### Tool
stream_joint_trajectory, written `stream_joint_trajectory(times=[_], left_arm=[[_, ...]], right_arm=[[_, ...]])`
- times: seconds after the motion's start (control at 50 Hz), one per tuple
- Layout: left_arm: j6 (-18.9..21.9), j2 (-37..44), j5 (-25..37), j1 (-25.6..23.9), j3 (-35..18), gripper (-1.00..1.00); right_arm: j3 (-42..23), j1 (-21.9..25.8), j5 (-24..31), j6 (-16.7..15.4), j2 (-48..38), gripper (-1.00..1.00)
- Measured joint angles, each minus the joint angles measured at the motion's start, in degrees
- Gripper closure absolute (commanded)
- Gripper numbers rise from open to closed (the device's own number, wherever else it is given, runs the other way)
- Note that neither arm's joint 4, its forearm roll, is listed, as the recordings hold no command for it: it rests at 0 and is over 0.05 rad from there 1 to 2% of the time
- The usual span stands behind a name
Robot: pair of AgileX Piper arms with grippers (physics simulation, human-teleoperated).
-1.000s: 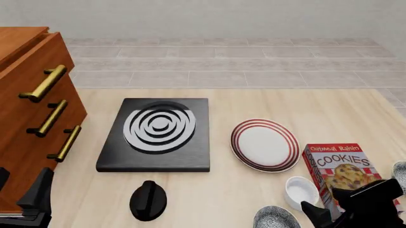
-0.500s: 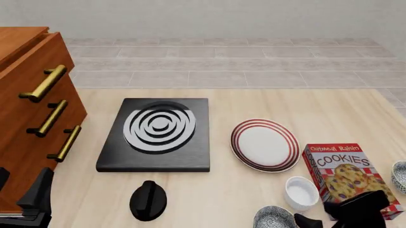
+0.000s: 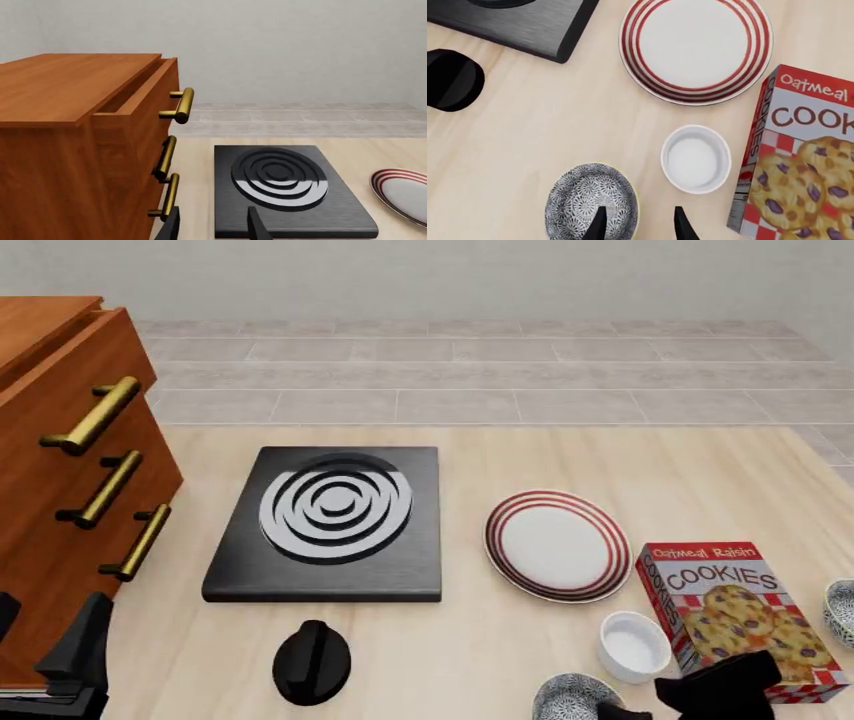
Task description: Pick the akita bowl next to the ramekin and place it on the plate.
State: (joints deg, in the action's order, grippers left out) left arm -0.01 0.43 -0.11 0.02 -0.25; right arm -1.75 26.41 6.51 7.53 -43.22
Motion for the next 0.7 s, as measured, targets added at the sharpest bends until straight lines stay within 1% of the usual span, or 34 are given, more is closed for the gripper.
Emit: stream_joint_trajectory(times=[0.14, 0.4, 0.7], left_arm=[[0.0, 0.0, 0.0, 0.0, 0.0, -1.0], [0.0, 0.0, 0.0, 0.0, 0.0, -1.0], [0.0, 0.0, 0.0, 0.0, 0.0, -1.0]], right_arm=[[0.81, 0.92, -2.83, 1.38, -2.44, -1.0], [1.45, 2.09, -6.24, 3.27, -5.74, -1.0], [1.67, 3.74, -8.18, 5.53, -8.14, -1.0]])
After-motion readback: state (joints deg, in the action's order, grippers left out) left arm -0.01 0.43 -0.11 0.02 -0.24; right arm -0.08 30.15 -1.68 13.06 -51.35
